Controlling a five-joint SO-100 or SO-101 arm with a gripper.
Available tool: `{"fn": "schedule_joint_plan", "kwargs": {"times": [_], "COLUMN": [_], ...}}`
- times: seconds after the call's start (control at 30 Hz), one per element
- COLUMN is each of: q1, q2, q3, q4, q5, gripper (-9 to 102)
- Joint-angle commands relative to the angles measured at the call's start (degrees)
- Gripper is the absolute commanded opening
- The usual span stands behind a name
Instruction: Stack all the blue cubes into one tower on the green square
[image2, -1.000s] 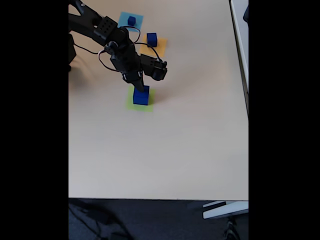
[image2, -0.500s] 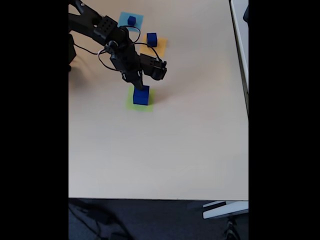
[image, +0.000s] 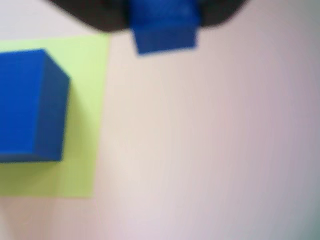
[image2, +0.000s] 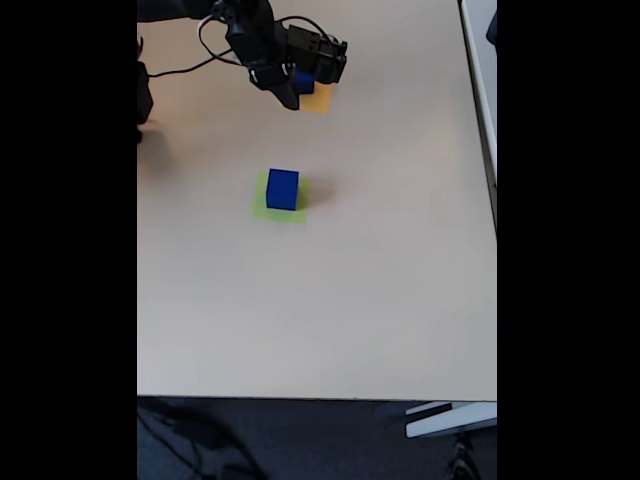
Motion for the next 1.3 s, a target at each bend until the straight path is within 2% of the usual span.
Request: {"fn": "schedule_joint_plan", "kwargs": {"times": [0.0,0.2,0.47,0.6,0.7,0.87,1.27], "q1": [-9.14,-22.68,-31.55,-34.19,-37.79,-40.61,-43.77], "q2": [-2.2,-11.69,-18.37,-15.73,-15.03,-13.71,-10.9], "q3": [-9.4,-14.94,-16.0,-8.44,-5.62,2.9,11.51], "q4": [4.83,4.04,-1.76,-8.26,-9.4,-16.0,-19.42], "q5": [14.06,32.34,40.87,44.74,50.54,51.5,53.17], "gripper": [0,0,0,0,0,0,0]}}
